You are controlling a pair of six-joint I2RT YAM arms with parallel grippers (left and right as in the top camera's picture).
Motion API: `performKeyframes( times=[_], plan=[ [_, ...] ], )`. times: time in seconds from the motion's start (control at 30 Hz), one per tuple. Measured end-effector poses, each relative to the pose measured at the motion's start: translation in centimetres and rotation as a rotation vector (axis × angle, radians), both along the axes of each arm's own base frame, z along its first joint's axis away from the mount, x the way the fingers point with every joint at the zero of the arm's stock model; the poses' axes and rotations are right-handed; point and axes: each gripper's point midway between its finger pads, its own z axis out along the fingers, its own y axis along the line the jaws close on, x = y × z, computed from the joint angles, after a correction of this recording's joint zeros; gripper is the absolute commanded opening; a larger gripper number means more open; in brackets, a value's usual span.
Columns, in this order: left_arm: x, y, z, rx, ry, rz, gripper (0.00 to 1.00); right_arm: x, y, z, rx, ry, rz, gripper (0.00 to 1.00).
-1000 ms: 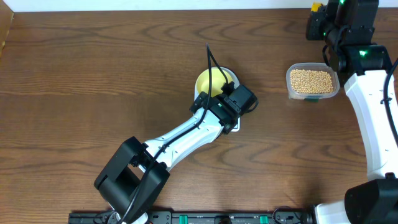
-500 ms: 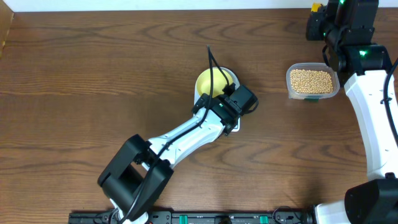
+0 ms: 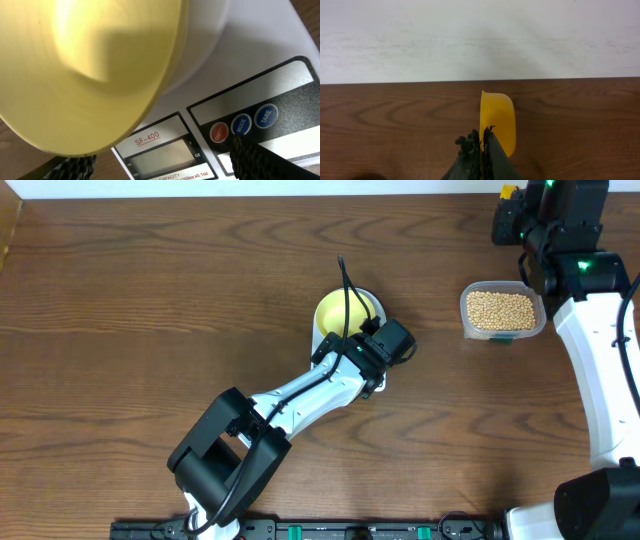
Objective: Scoop item into bowl and weigh 50g on scale
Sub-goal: 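Lower the left gripper down to the bowl's near rim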
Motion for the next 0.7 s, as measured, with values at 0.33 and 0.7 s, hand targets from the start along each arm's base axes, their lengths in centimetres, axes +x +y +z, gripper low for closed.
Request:
performKeyframes(
  times=[0.33, 0.7],
  plan=[
    [0.04, -0.01, 0.02, 0.0, -0.002, 0.0, 0.88, 0.0, 0.0, 0.0, 0.0, 0.0, 0.0, 0.01],
    [0.53, -0.36, 0.24, -0.015, -0.026, 0.002, 0.88, -0.04, 0.0, -0.07, 0.0, 0.003, 0.0, 0.01]
  ],
)
